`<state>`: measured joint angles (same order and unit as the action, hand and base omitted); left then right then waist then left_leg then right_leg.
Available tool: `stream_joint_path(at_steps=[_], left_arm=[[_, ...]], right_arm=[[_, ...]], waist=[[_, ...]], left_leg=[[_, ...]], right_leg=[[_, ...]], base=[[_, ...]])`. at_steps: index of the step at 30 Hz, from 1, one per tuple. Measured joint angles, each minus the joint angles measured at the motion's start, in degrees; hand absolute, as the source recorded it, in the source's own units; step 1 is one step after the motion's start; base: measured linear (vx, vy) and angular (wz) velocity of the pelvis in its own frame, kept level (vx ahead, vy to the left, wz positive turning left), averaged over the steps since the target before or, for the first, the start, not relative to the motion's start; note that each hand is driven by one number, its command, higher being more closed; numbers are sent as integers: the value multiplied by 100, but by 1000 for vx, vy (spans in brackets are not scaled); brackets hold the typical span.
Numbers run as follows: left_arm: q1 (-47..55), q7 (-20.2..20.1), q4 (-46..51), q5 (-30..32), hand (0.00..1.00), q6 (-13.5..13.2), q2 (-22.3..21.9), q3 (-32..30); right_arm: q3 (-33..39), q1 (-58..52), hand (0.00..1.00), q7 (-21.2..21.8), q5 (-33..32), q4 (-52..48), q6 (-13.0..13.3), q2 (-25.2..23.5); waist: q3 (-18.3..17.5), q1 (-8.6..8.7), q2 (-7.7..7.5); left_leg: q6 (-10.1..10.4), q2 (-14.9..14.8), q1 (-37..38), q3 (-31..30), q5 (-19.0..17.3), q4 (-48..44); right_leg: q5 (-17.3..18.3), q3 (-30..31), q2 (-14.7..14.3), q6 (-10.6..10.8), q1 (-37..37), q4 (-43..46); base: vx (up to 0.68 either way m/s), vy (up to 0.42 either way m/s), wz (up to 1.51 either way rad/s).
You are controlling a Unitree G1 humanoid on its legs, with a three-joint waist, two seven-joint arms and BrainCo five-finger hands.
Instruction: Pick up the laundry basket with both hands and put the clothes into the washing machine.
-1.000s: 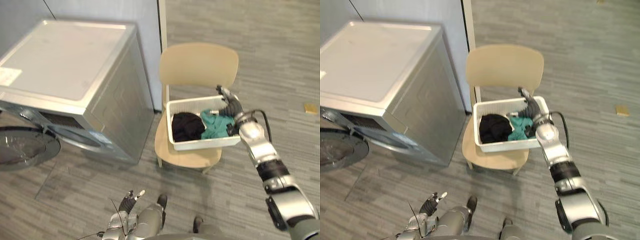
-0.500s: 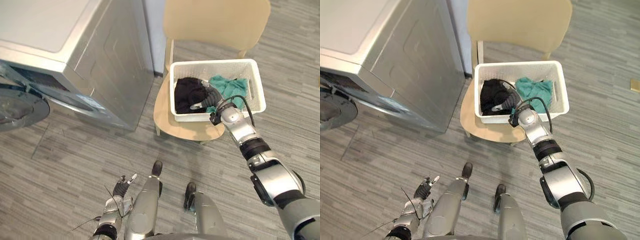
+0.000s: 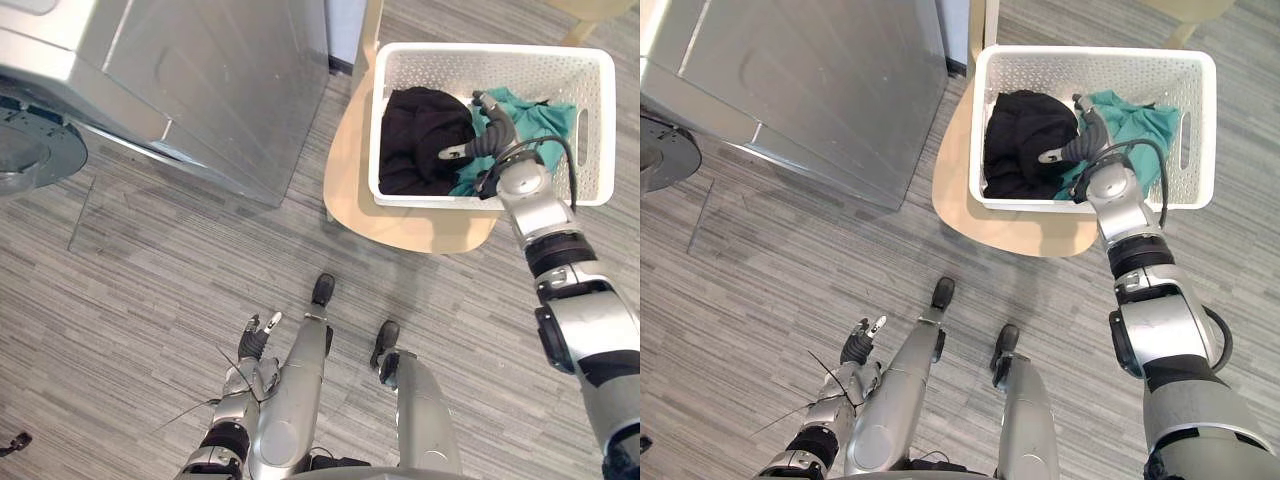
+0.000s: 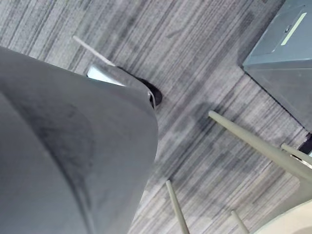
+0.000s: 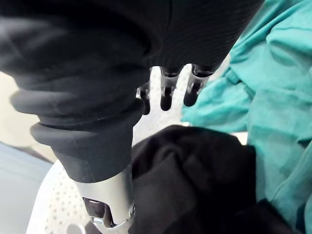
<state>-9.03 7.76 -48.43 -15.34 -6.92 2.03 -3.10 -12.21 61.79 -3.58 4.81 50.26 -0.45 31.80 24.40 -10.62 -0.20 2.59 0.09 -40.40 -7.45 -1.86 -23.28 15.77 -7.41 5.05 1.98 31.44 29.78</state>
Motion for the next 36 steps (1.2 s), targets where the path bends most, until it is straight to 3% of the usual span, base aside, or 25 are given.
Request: stream_joint_path(at_steps=[7,17,21,26,27,36], left_arm=[[-5,8,-1,-49,0,-1,2,-370],[-125,132,23,-207,0,-46,47,-660],[-138,258,126,-275,0,-57,40,-666],[-139,283,369,-317,0,15,16,-664],[-139,311,417,-334,0,2,3,-665],[-141,359,549,-427,0,14,-44,-661]], right_arm=[[-13,183,0,12,-83,-266,18,237],[117,181,0,58,-79,-463,62,500],[144,256,0,-7,-83,-470,59,541],[315,536,0,-182,-242,-459,128,600],[344,575,100,-228,-267,-459,133,676],[561,569,100,-372,-320,-437,145,997]], waist=[[18,38,-23],[138,10,-149],[199,-115,-247],[303,-271,-251],[310,-300,-252],[308,-429,-260]], left_leg=[[-102,-219,-332,254,-72,-187],[-102,-354,-1174,97,-72,-483],[-88,-379,-1600,-94,-81,-634],[-38,-323,-2104,-395,-114,-947],[-19,-282,-2196,-466,-127,-976],[195,-78,-2511,-895,13,-972]], right_leg=[[-178,151,-168,29,254,-230],[-310,16,-351,-2,863,-342],[-311,-166,-411,-5,1178,-275],[-215,-501,-414,-99,1555,54],[-148,-577,-388,-141,1647,162],[151,-1072,-216,-242,1973,717]], base=[[41,-9,-23],[6,-13,-4],[-7,0,8],[7,20,15],[14,10,28],[45,-2,27]])
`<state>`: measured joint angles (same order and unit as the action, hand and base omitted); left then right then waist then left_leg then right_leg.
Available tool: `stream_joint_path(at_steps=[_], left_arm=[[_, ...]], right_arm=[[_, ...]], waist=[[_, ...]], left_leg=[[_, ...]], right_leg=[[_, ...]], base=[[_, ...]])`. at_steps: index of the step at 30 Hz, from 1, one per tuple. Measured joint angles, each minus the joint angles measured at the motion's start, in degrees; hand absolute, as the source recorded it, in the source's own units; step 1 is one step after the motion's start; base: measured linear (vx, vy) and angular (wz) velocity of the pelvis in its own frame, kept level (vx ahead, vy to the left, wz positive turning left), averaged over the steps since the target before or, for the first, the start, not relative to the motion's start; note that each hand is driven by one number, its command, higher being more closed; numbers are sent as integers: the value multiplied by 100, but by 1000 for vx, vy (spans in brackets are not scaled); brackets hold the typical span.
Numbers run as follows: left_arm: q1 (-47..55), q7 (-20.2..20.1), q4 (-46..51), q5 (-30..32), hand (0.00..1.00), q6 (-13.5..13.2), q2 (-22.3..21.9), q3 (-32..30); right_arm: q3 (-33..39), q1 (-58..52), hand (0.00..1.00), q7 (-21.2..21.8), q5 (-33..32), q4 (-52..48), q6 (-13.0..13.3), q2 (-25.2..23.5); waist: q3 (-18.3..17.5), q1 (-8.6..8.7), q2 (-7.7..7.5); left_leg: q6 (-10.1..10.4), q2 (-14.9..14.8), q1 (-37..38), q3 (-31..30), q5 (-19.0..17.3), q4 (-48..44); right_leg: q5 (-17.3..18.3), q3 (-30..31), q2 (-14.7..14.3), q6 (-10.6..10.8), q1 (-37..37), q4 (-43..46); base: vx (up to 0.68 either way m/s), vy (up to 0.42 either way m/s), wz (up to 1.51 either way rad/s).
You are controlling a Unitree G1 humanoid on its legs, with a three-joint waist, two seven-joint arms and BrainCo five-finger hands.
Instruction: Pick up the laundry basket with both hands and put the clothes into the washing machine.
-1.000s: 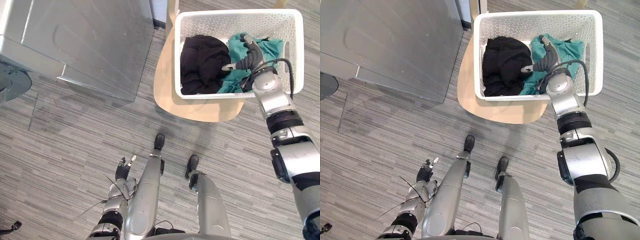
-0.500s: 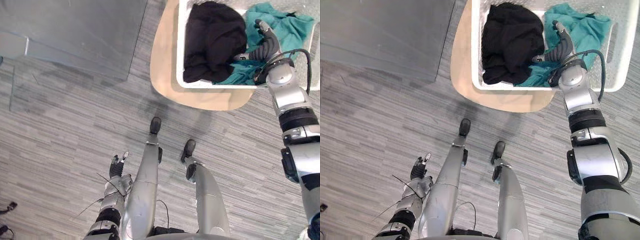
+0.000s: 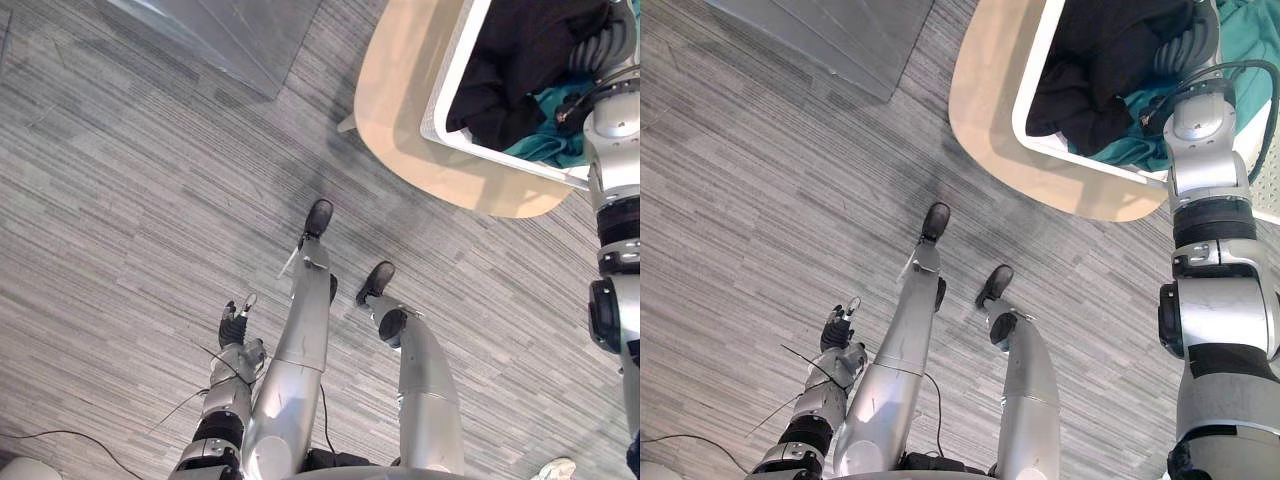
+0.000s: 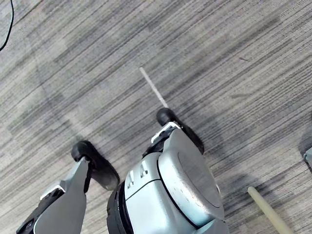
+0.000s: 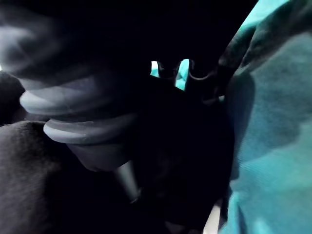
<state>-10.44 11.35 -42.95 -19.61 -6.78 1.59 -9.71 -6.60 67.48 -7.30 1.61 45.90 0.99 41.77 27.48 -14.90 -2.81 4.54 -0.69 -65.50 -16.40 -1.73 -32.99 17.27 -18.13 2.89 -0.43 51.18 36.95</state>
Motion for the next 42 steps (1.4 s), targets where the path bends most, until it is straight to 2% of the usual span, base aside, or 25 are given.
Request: stream_joint_path(at_steps=[5,7,11,15,18,25,27,31,33,37,42], left_arm=[[0,-2,-6,-5,0,2,-4,1],[1,-2,-13,-5,0,2,-21,1],[2,-9,-68,-5,0,3,-20,-4],[20,-13,-272,-4,0,25,5,-2],[103,-14,-338,-3,0,19,-2,4],[356,-30,-490,5,0,26,82,87],[490,-101,-498,7,0,28,80,195],[740,-193,-541,18,0,36,80,472],[909,-280,-725,76,0,46,84,504],[1133,-390,-896,230,0,142,83,448],[1260,-500,-1117,507,0,205,80,221]], right_arm=[[13,-82,100,12,-2,87,-17,-281],[8,-336,100,9,-68,115,-25,-586],[2,-530,100,14,-181,104,-39,-857],[42,-690,100,9,-355,-23,-118,-992],[285,-903,100,-10,-384,-374,-141,-1018],[553,-1353,100,-13,-601,-1173,-141,-1110],[600,-1516,100,-16,-626,-1322,-141,-1214],[623,-1877,100,-12,-668,-1431,-141,-1302],[643,-2174,100,-11,-672,-1594,-140,-1459],[700,-2455,100,0,-662,-1595,-142,-1514],[884,-2942,100,16,-604,-1886,-142,-1708]], waist=[[-2,3,-3],[-2,2,-3],[-6,16,-8],[-14,169,-11],[-25,161,-21],[-49,405,-19],[-343,463,-15],[-754,463,-1],[-1081,484,-3],[-1519,481,27],[-1902,491,14]], left_leg=[[52,-30,166,-32,53,11],[50,-61,399,38,51,11],[12,-133,703,266,27,-2],[-48,-123,1205,489,-9,66],[-99,-85,1690,700,8,291],[-187,138,2919,898,251,957],[-189,163,3014,895,279,1104],[-197,196,3497,890,348,1433],[-198,213,3804,879,391,1687],[-199,241,4121,823,422,1946],[-200,261,4443,810,421,2169]], right_leg=[[3,-65,3,-5,-106,91],[6,-34,7,-8,-309,102],[6,142,11,-8,-527,126],[48,270,112,-13,-910,185],[72,413,211,19,-1237,210],[148,442,530,109,-2195,111],[155,423,550,120,-2283,19],[162,372,589,133,-2725,-228],[174,322,607,154,-3003,-403],[184,207,625,174,-3349,-661],[143,87,608,234,-3805,-1088]], base=[[70,-46,6],[51,-37,-3],[15,-16,-18],[-12,-5,-4],[-42,-24,-3],[16,-33,13],[32,-16,9],[70,-23,8],[93,-28,8],[79,-13,11],[110,2,8]])
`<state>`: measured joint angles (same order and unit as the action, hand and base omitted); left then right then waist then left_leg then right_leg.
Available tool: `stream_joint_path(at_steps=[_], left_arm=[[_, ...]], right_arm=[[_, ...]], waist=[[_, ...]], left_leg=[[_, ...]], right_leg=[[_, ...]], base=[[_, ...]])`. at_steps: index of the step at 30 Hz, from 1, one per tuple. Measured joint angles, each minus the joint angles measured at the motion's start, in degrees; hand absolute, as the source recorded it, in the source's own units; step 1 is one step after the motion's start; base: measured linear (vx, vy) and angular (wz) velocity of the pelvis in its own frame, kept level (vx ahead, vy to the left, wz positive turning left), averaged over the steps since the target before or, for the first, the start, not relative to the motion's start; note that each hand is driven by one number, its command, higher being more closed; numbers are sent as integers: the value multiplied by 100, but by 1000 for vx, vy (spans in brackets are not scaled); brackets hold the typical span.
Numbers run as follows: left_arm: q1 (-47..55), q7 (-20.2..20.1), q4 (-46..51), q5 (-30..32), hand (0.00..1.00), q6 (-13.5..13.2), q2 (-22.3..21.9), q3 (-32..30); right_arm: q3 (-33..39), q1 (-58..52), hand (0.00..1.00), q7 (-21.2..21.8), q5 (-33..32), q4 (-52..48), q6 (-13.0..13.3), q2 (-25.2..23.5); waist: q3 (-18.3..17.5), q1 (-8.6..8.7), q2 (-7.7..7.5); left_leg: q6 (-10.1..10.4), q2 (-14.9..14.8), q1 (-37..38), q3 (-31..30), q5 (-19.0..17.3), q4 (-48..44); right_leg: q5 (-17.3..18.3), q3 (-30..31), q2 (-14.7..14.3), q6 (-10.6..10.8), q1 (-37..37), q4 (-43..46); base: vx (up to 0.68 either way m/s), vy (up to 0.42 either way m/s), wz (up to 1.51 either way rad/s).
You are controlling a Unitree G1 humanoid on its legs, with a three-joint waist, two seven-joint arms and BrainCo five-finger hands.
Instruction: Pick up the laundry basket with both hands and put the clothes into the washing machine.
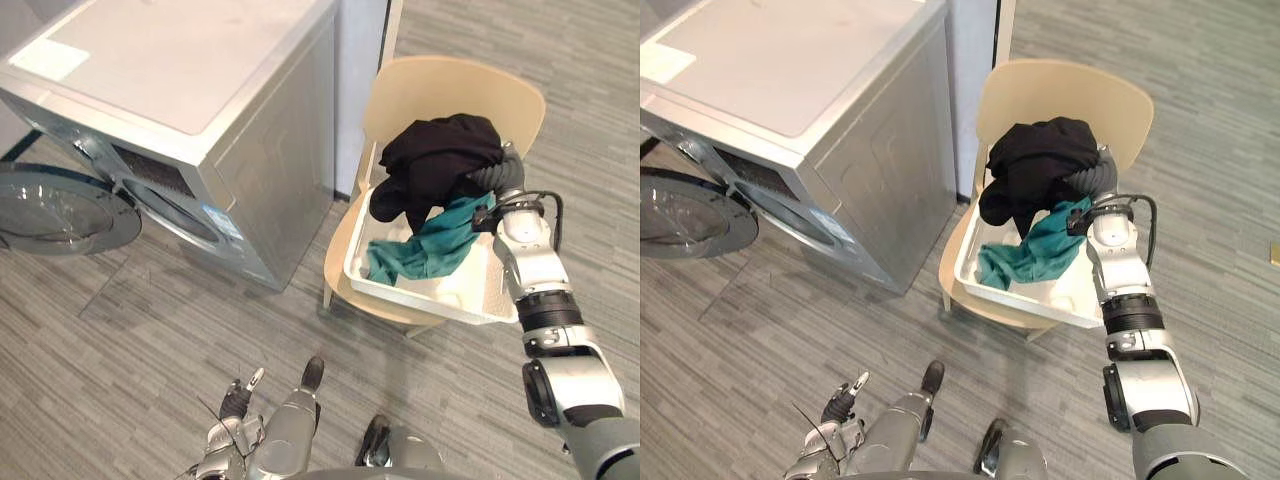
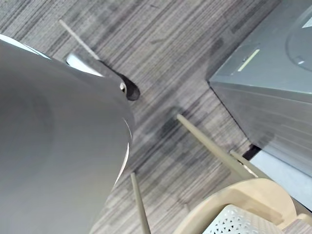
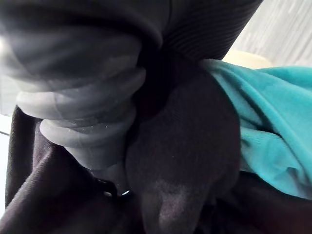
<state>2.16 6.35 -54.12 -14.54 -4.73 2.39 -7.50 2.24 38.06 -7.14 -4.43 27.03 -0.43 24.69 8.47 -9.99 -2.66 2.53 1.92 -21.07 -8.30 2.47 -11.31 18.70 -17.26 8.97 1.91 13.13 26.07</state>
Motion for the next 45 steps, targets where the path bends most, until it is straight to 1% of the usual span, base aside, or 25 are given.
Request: stream_joint_path(at_steps=[4,5,8,11,13,17,19,24,26,28,29,30,31,34,37,40,42,43,45], left_arm=[[71,-21,-3,204,0,51,-23,-148],[94,-27,-6,295,0,66,-40,-159],[129,-64,-6,376,0,71,-38,-157],[130,-96,-8,403,0,69,-27,-92],[129,-93,-9,401,0,53,19,58],[127,-80,-18,397,0,39,83,311],[117,-59,-19,395,0,38,88,359],[-12,33,-55,396,0,38,98,479],[-99,35,-109,397,0,38,87,485],[-212,55,-109,394,0,30,56,487],[-246,76,-110,396,0,37,57,490],[-315,139,-121,393,0,37,51,488],[-442,147,-130,392,0,38,59,488],[-634,161,-169,392,0,33,65,488],[-716,205,-170,392,0,41,71,488],[-780,281,-83,384,0,39,97,493],[-778,400,43,361,0,35,109,540],[-778,410,76,349,0,34,112,543],[-765,467,204,284,0,25,106,558]], right_arm=[[142,-128,100,101,10,-92,0,-168],[181,-207,100,124,41,-92,0,-189],[290,-262,100,131,54,-90,-1,-195],[461,-283,100,129,57,-78,-1,-207],[607,-357,100,117,54,-12,0,-213],[759,-449,100,98,47,467,-5,-260],[899,-555,100,79,42,742,-4,-390],[989,-742,100,55,-9,1371,-28,-575],[1104,-743,100,43,-37,1603,-37,-640],[1215,-742,100,-45,-77,1713,-41,-634],[1255,-738,100,-47,-78,1714,-41,-633],[1284,-707,0,-53,-83,1716,-41,-615],[1321,-608,0,-59,-100,1828,-40,-617],[1315,-410,0,-43,-198,2213,-85,-624],[1231,-227,0,-32,-172,2216,-133,-623],[932,82,0,-48,-184,2111,-142,-609],[484,52,0,-58,-183,1133,-141,-539],[407,39,0,-58,-183,856,-137,-503],[207,-108,0,-68,-171,-260,-102,-214]], waist=[[-62,25,-8],[-126,22,-9],[-175,35,1],[-191,64,6],[-214,73,2],[-257,96,6],[-280,130,10],[-269,110,18],[-226,70,40],[-19,-12,113],[17,-21,135],[93,-21,176],[255,-21,180],[449,-49,135],[513,-47,100],[606,-39,8],[676,-18,-74],[703,-16,-97],[766,-21,-151]], left_leg=[[-1,-4,214,52,1,84],[-1,-4,257,71,0,109],[-1,-74,263,91,0,150],[-1,-92,286,94,1,238],[-1,-93,289,95,1,269],[0,-91,254,92,1,283],[1,-97,123,76,3,246],[2,-134,-266,71,4,37],[12,-164,-361,62,11,14],[21,-181,-377,39,14,-10],[22,-184,-426,31,14,-26],[23,-184,-546,0,15,-53],[63,-180,-671,-46,45,-66],[69,-154,-778,-131,84,-76],[68,-140,-857,-157,85,-92],[68,-152,-859,-130,84,-130],[62,-178,-879,-97,73,-156],[58,-184,-879,-81,69,-168],[35,-198,-878,-20,47,-196]], right_leg=[[-45,6,-11,62,-268,-224],[-65,7,-20,51,-329,-298],[-163,10,-106,61,-379,-462],[-171,5,-124,65,-377,-524],[-173,-1,-124,66,-375,-530],[-186,-9,-127,68,-348,-532],[-197,-17,-142,50,-238,-517],[-198,-15,-167,50,128,-337],[-198,-19,-191,49,235,-281],[-195,-43,-200,47,264,-208],[-192,-64,-201,44,311,-189],[-186,-111,-196,36,430,-129],[-170,-163,-186,12,551,-31],[-166,-241,-167,9,636,20],[-165,-271,-157,9,691,21],[-166,-254,-163,8,691,16],[-168,-219,-190,6,702,-21],[-169,-206,-194,6,703,-22],[-170,-162,-198,7,709,-29]], base=[[75,-2,-2],[55,-11,-3],[29,-22,-6],[-4,-9,-2],[0,0,0],[0,0,0],[0,0,0],[-14,-6,-1],[-54,-21,-1],[-82,-17,2],[-107,-9,8],[-128,2,17],[-136,-1,22],[-40,1,16],[19,5,5],[39,-11,-5],[36,-21,-8],[24,-16,-8],[16,-6,-8]])
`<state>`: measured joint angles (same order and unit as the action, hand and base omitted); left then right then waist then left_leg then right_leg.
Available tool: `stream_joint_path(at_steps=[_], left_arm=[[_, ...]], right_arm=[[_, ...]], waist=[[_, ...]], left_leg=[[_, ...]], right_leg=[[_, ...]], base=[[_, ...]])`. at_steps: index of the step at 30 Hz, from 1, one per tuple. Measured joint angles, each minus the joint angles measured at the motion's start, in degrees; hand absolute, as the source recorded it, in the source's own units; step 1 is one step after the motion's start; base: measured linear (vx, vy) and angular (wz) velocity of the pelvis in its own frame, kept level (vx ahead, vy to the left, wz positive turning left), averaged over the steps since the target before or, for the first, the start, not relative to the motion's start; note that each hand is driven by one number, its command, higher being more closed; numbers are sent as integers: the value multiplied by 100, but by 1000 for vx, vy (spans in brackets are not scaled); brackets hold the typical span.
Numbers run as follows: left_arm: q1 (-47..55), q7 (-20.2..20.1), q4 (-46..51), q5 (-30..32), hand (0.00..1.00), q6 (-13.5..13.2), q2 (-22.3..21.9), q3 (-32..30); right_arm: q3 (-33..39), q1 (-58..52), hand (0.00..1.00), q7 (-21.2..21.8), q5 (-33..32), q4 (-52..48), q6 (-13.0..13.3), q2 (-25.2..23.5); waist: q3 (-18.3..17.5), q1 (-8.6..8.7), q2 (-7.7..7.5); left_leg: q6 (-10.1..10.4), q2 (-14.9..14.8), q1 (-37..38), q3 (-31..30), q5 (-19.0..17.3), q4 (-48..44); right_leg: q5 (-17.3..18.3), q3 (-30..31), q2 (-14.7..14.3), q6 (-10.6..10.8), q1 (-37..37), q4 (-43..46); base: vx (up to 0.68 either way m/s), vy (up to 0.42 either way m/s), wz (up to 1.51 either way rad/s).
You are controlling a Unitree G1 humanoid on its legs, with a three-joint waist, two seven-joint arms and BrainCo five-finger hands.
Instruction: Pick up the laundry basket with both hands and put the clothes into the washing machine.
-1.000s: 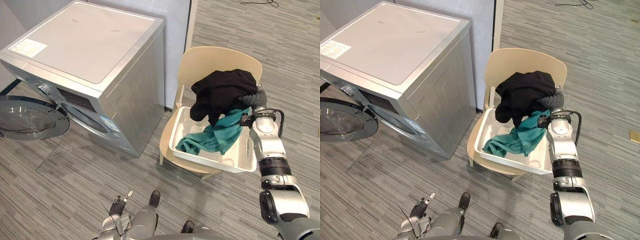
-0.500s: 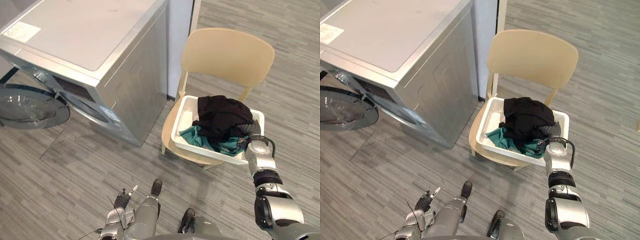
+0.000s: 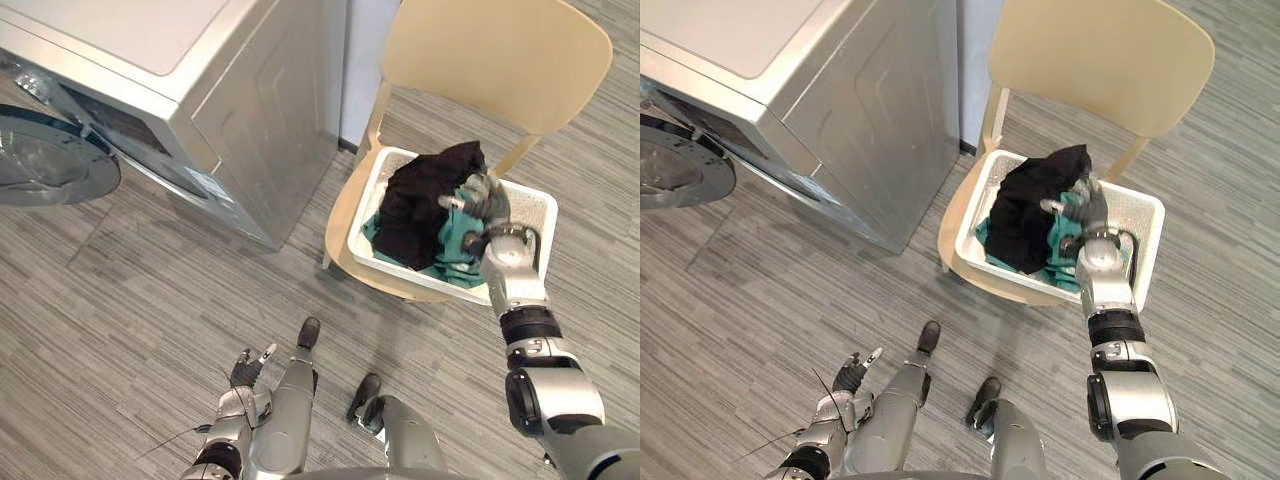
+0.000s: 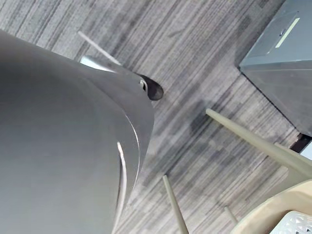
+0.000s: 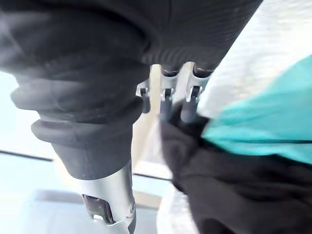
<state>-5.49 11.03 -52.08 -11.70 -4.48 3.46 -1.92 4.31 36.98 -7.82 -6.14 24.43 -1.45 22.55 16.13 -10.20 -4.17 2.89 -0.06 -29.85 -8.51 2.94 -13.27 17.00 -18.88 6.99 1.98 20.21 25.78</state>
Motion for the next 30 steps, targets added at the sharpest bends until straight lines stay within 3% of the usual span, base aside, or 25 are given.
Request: stream_joint_path(at_steps=[4,7,12,16,22,30], left_arm=[[78,32,102,-6,0,-44,25,-5],[199,27,204,1,0,-45,60,-33],[291,-91,273,13,0,-87,101,-111],[302,-229,319,80,0,-100,122,-172],[302,-340,317,114,0,-107,123,-220],[298,-354,333,98,0,-174,245,-61]], right_arm=[[36,-644,0,3,228,-1608,117,306],[261,-1222,0,15,372,-2466,139,410],[739,-1709,0,56,472,-3026,314,840],[727,-1736,0,213,450,-3034,505,980],[-187,-1399,0,502,463,-2349,541,1105],[-2477,40,0,1160,906,-925,489,1697]], waist=[[40,27,-76],[49,163,-93],[68,308,-130],[94,310,-182],[94,281,-183],[98,-5,-186]], left_leg=[[-44,-9,-1,104,-140,-159],[-56,-4,-6,122,-163,-167],[-72,-7,-6,143,-171,-168],[-71,-9,-3,131,-170,-164],[-74,11,-5,75,-166,-151],[-30,13,-59,-168,-130,-143]], right_leg=[[-3,98,-2,5,-33,-5],[-39,133,-12,24,-55,-92],[-88,168,-35,12,-84,-201],[-89,174,-45,9,-85,-210],[-94,157,-49,3,-93,-228],[-130,-69,-122,-42,-205,-377]], base=[[12,21,-13],[2,34,-6],[-1,13,-2],[0,0,0],[0,0,0],[7,-13,13]])
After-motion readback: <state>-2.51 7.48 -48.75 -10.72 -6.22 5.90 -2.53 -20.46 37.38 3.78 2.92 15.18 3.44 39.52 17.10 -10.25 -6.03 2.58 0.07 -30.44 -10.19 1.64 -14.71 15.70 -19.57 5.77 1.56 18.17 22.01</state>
